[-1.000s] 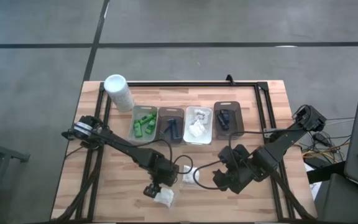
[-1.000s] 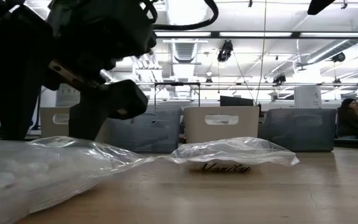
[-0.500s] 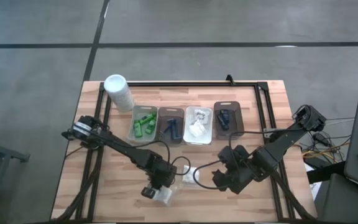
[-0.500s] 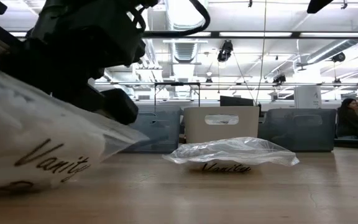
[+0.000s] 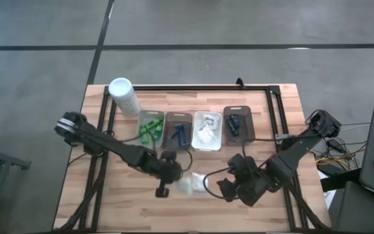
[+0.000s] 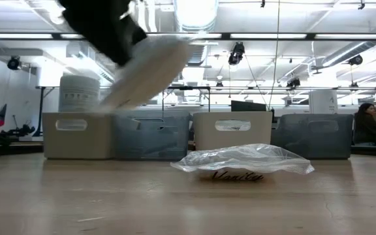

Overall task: Pick & Place Travel size toiletries
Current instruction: Put the white cotton pack into the white bin

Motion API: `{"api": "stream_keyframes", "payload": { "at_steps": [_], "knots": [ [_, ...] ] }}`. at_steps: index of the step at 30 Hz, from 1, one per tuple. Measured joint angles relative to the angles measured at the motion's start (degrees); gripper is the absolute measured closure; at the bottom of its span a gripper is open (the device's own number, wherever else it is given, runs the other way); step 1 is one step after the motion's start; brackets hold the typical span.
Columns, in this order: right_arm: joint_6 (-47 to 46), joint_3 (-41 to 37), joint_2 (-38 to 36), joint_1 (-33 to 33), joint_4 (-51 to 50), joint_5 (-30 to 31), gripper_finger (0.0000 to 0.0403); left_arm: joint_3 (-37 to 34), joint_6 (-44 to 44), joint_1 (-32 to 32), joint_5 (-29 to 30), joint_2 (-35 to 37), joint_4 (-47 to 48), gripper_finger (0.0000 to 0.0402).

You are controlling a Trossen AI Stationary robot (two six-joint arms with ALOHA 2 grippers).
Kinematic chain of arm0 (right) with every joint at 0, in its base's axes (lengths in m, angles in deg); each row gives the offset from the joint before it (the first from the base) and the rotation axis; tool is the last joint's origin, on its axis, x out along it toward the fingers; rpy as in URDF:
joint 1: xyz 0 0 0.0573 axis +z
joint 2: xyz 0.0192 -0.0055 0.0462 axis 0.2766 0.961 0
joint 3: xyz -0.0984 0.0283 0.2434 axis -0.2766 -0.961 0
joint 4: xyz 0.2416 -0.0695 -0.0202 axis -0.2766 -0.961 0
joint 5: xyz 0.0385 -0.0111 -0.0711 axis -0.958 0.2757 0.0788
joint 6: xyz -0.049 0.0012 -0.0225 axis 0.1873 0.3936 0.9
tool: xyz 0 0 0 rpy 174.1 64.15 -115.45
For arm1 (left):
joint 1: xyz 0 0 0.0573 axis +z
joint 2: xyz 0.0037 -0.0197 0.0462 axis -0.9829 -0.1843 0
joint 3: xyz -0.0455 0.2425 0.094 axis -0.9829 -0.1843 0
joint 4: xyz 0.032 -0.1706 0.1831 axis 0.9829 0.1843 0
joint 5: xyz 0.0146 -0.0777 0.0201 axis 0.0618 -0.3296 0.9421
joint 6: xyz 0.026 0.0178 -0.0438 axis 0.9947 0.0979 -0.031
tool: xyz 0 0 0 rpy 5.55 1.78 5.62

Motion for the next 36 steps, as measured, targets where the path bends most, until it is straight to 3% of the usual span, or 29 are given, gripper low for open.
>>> {"api": "stream_keyframes", "payload": {
  "at_steps": [7,10,15,22,28,36],
  "knots": [
    [-6.1,0.0,0.0,0.7,1.7,13.9,0.004,-0.1,-10.8,1.6,22.2,9.0,-1.7,0.04],
    [-4.6,-0.1,0.0,0.6,5.9,20.0,0.004,-0.1,-12.1,2.4,26.9,11.6,-5.8,0.04],
    [3.8,-0.2,0.8,0.3,11.7,26.4,0.0039,-0.1,-12.0,3.9,27.4,13.8,-12.7,0.0401],
    [7.6,-0.2,0.9,-0.4,13.2,32.5,0.0039,-0.1,-12.1,5.0,26.8,14.2,-17.3,0.0401],
    [10.9,-0.2,0.9,-3.2,14.3,32.9,0.0039,-0.1,-11.4,5.1,24.8,14.2,-23.5,0.0401],
    [25.8,-0.2,0.9,-4.9,21.9,32.8,0.0039,-0.1,-9.3,5.1,24.6,14.2,-24.2,0.0401]
  ]
}}
